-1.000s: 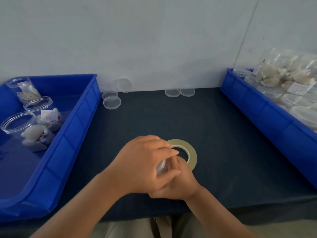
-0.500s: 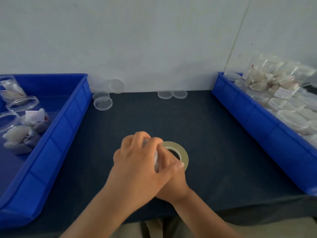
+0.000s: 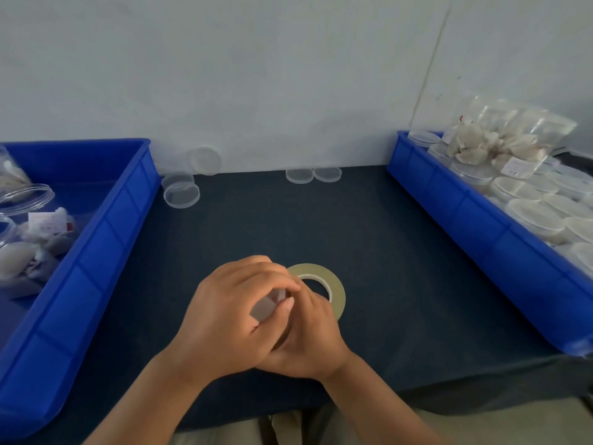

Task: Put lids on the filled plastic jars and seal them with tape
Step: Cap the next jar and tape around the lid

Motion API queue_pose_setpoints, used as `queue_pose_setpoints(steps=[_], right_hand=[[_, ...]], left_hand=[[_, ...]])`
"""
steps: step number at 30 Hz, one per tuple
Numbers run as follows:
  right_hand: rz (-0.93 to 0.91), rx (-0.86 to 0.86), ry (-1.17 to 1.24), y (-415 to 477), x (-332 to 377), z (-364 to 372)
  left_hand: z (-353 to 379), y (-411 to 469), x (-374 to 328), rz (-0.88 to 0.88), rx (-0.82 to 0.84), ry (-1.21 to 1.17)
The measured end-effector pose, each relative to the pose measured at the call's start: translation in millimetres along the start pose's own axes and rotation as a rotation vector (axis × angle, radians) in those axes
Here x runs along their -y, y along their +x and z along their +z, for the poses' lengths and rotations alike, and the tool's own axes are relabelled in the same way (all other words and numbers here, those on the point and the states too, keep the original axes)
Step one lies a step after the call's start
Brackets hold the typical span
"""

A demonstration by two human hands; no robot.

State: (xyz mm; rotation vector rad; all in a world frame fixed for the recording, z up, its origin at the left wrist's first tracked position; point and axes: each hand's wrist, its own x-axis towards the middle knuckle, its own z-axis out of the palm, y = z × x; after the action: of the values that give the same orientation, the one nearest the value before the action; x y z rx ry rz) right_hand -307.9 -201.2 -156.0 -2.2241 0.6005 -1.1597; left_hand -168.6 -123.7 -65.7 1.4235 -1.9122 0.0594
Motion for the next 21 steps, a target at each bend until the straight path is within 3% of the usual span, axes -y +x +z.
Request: queue_pose_setpoints(steps=[5, 11, 21], right_hand=[[0.000, -0.008, -0.003, 3, 2, 2], [-0.025, -0.094, -0.039, 2, 10, 0], [0.003, -0.056, -0.010, -1, 7, 1]], left_hand=[[-1, 2, -3, -0.093, 0.003, 0.051], [12, 1, -25, -0.461, -0.062, 0.137], [1, -3, -6, -0.313, 0.031, 0.069]])
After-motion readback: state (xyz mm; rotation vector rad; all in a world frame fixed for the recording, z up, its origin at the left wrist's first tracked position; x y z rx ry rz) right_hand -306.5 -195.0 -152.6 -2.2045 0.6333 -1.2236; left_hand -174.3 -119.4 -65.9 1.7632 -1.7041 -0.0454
